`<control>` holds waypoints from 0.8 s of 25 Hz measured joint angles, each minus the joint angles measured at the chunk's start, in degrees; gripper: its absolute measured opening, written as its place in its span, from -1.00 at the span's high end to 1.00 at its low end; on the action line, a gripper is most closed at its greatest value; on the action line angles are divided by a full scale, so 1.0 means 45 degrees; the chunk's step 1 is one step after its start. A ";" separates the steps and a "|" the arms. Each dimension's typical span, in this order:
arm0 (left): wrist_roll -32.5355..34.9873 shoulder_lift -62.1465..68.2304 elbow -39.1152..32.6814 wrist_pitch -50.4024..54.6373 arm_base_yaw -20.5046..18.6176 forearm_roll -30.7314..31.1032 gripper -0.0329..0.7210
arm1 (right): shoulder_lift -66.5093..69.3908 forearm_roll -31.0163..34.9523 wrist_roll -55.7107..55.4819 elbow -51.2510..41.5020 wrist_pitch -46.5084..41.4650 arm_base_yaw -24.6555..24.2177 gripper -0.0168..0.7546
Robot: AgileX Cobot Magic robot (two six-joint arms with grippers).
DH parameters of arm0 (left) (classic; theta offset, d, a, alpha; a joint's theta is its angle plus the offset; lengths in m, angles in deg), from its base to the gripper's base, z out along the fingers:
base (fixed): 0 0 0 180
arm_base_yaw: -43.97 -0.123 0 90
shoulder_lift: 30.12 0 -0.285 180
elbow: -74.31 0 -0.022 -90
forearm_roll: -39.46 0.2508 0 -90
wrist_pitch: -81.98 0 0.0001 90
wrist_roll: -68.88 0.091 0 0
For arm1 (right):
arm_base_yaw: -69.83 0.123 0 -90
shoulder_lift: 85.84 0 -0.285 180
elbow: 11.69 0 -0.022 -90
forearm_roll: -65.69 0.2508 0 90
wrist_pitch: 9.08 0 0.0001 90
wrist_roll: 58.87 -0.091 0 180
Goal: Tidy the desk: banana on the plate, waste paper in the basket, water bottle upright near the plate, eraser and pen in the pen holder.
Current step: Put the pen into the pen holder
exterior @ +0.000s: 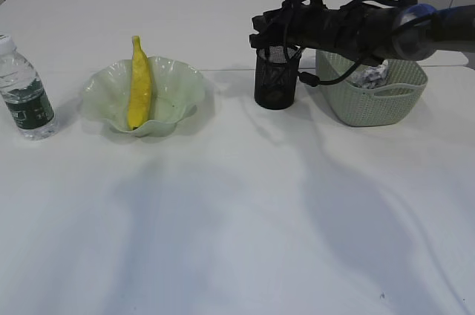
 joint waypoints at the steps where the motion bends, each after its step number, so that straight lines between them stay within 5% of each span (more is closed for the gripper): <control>1: 0.0000 0.0000 0.0000 0.0000 0.0000 0.0000 -0.49 | 0.0000 0.0000 0.0000 0.0000 0.0000 0.0000 0.45; 20: 0.0000 0.0000 0.0000 -0.0271 0.0000 -0.0050 -0.49 | -0.1103 -0.0376 -0.1240 -0.0051 -0.0509 -0.0048 0.34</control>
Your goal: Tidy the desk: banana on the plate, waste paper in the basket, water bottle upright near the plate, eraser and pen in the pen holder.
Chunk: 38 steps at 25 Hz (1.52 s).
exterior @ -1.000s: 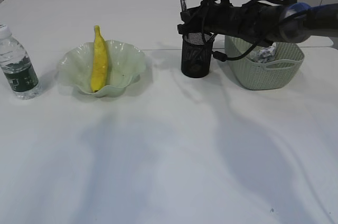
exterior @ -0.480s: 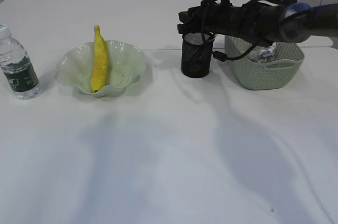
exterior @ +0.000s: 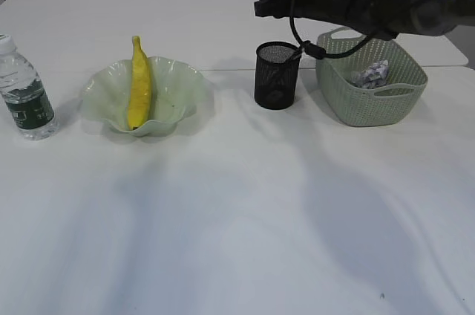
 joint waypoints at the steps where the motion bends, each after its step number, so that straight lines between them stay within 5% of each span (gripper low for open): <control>1: 0.0000 0.0000 0.0000 -0.0036 0.0000 -0.0025 -0.49 | -0.0115 -0.0090 -0.0147 0.0000 -0.0058 0.0000 0.34; 14: 0.0000 0.0000 0.0000 -0.2539 0.0000 0.0899 -0.49 | -0.2504 -0.3930 -0.3704 -0.0004 -0.0925 0.0000 0.34; 26: 0.0000 0.0000 0.0000 -0.4605 0.0000 0.1036 -0.49 | -0.5707 -0.5319 -0.4423 -0.0004 -0.3424 0.0000 0.34; 38: 0.0000 0.0000 0.0000 -0.5105 0.0000 0.1036 -0.49 | -0.7920 -0.8268 -0.4447 -0.1256 -0.4432 0.0000 0.34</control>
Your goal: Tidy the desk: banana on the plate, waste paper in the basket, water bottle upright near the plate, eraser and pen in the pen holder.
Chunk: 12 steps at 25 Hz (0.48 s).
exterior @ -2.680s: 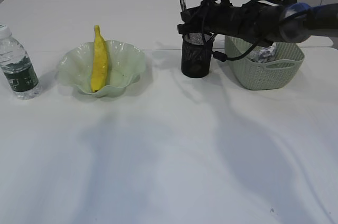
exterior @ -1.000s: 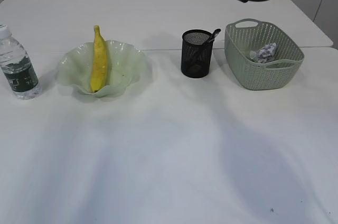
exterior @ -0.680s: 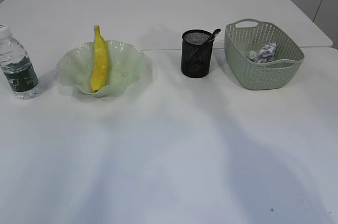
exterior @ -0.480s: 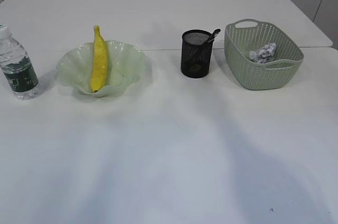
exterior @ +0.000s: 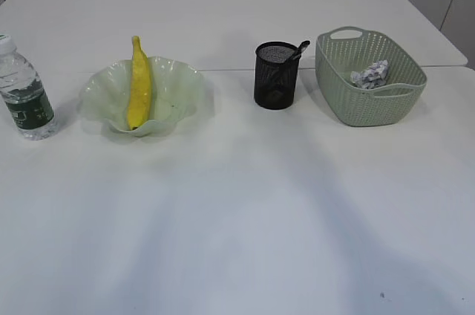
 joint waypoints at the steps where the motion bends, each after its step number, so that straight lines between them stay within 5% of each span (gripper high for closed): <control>1: 0.0000 0.0000 0.0000 -0.0059 0.0000 0.0000 -0.49 | -0.0227 -0.0278 0.0000 -0.0314 -0.0078 0.0000 0.34; 12: 0.0000 0.0000 0.1306 0.1159 0.0000 0.1117 -0.49 | -0.3317 -0.0764 -0.0023 -0.3425 -0.0539 0.0000 0.34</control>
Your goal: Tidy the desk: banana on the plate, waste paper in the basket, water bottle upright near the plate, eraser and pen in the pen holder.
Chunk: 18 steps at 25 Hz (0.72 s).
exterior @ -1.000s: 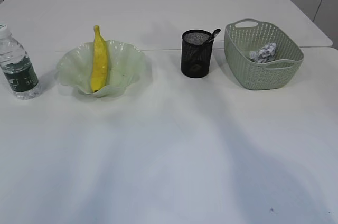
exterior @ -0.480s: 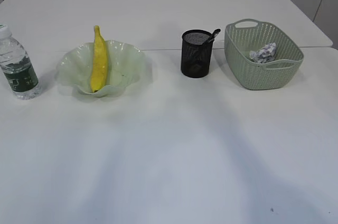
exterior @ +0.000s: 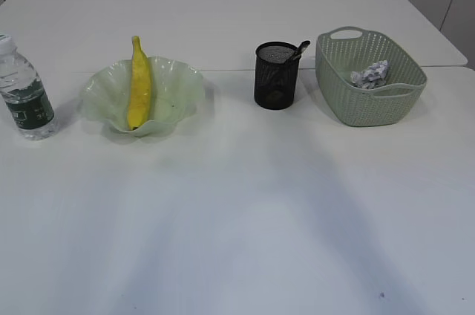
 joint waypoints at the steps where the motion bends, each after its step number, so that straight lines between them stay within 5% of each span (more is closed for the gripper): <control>1: 0.0000 0.0000 0.0227 0.0408 -0.0012 0.0280 -0.49 | -0.0247 0.0000 -0.0004 -0.0246 0.0000 0.0000 0.34; 18: -0.0295 -0.4475 0.2334 0.4848 -0.1885 0.1176 -0.49 | -0.4134 0.0742 -0.0283 -0.1939 -0.0040 0.0000 0.34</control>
